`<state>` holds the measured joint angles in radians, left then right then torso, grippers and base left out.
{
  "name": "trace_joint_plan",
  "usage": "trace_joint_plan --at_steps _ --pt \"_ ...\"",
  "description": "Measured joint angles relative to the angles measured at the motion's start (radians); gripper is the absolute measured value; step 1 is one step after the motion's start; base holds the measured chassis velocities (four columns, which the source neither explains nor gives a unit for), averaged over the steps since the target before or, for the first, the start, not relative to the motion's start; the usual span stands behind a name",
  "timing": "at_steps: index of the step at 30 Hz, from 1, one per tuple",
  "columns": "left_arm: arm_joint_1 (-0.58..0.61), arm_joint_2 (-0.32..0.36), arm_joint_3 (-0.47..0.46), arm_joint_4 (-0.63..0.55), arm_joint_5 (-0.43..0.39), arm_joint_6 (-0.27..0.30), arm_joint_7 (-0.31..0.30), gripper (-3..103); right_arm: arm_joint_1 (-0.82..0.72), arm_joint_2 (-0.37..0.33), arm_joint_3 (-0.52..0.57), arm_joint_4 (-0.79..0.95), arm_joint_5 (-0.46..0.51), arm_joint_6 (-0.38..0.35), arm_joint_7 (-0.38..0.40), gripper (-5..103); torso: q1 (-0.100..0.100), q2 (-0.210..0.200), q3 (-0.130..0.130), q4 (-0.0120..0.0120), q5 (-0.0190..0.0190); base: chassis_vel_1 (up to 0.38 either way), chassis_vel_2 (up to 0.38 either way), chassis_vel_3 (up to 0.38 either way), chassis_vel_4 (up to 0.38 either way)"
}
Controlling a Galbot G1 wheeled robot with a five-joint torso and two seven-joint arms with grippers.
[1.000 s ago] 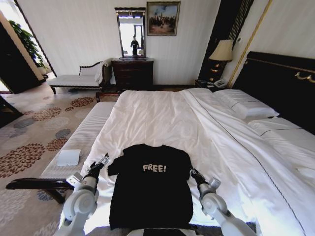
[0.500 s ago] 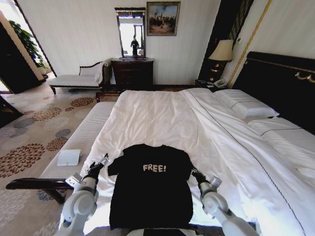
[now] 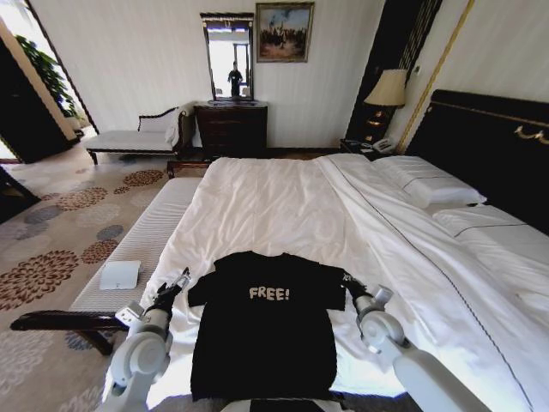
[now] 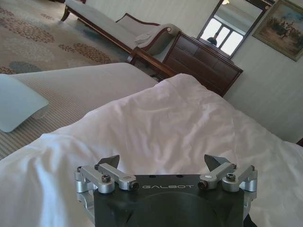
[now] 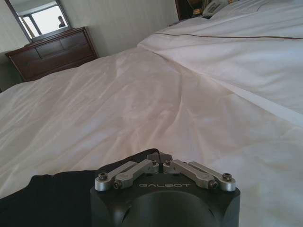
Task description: Fold the clothes on the bed.
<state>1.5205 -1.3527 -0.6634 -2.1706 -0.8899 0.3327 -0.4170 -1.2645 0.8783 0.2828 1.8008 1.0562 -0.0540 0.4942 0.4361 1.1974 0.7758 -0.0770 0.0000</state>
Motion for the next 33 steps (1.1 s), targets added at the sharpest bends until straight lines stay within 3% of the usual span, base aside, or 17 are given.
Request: trace_joint_plan --at_steps 15,23,27,30,33 --pt "-0.002 -0.008 0.009 0.014 0.006 -0.001 0.000 100 0.018 0.016 -0.005 -0.069 -0.020 -0.004 0.005 0 0.000 0.000 0.000 0.0000 0.0000 0.000 0.000 0.000 0.000" --pt "-0.003 -0.011 0.013 0.019 0.006 -0.002 0.000 100 0.011 0.023 -0.004 -0.077 -0.042 -0.007 0.044 -3 0.000 0.000 0.000 0.0000 -0.0001 0.000 0.000 0.000 0.000" --pt "-0.003 -0.011 0.011 0.019 0.006 -0.002 0.000 100 -0.011 0.026 0.007 -0.046 -0.041 -0.007 0.074 13 0.000 0.000 0.000 0.0001 -0.0001 0.000 0.000 0.000 0.000" --pt "-0.002 -0.010 0.008 0.019 0.006 -0.002 0.000 100 -0.055 0.021 0.023 0.007 -0.027 -0.010 0.098 18 0.000 0.000 0.000 0.0001 0.0000 0.000 0.000 0.000 0.000" --pt "-0.001 -0.011 0.006 0.020 0.006 -0.003 0.000 100 -0.129 0.011 0.045 0.090 0.018 -0.027 0.136 34 0.000 0.000 0.000 -0.0002 0.0000 0.000 0.000 0.000 0.000"
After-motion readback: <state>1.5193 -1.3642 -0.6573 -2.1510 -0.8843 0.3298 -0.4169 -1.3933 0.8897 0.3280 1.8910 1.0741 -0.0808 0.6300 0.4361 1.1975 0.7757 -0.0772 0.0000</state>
